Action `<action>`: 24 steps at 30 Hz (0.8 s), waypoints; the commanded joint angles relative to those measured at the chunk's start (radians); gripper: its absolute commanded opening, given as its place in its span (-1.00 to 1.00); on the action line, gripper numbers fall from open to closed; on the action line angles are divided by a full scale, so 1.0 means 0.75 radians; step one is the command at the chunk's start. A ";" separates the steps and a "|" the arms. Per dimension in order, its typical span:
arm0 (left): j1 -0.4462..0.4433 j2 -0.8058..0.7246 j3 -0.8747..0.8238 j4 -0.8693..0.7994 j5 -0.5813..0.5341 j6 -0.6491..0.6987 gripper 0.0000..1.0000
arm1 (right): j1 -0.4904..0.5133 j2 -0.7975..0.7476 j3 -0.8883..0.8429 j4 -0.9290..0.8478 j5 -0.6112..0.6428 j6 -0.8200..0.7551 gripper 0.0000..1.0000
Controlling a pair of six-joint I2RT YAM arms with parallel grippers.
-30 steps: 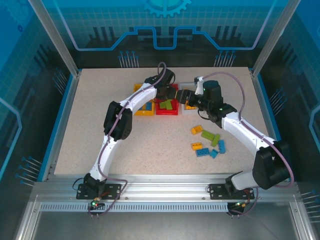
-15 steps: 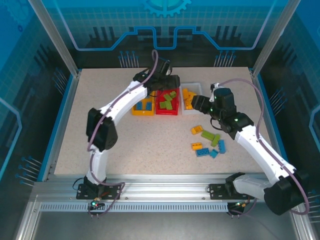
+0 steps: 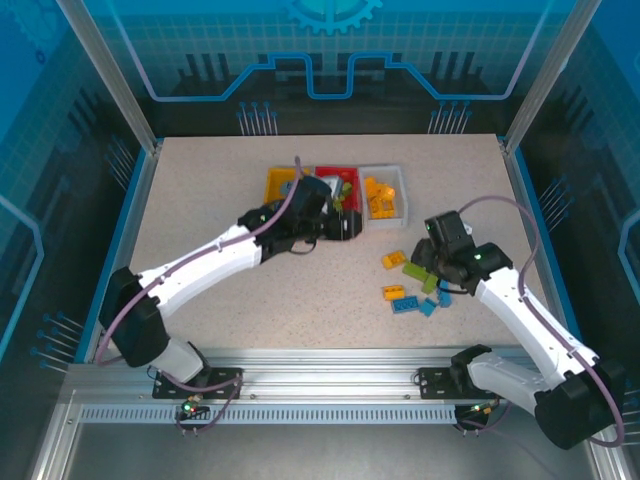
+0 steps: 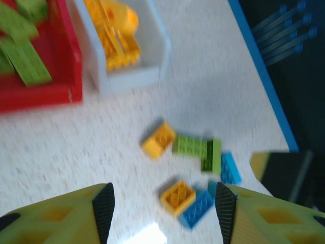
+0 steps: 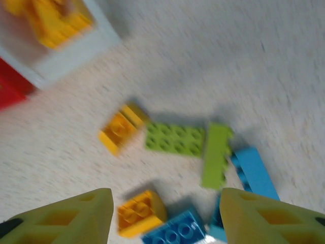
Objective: Sort the legos into containers by color
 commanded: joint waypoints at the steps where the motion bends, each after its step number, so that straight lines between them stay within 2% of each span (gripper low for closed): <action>1: -0.091 -0.080 -0.150 0.109 0.003 -0.078 0.16 | -0.003 -0.044 -0.088 -0.089 -0.041 0.126 0.14; 6: -0.196 -0.109 -0.291 0.113 -0.032 -0.084 0.17 | 0.003 -0.065 -0.118 0.016 -0.070 0.075 0.21; 11: -0.217 -0.152 -0.375 0.136 -0.111 -0.121 0.16 | 0.023 0.126 -0.041 0.141 -0.151 0.062 0.25; 17: -0.220 -0.267 -0.476 0.219 -0.189 -0.113 0.17 | 0.090 0.372 0.066 0.273 -0.183 0.337 0.33; 24: -0.220 -0.331 -0.520 0.216 -0.217 -0.110 0.18 | 0.085 0.662 0.194 0.398 -0.256 0.714 0.32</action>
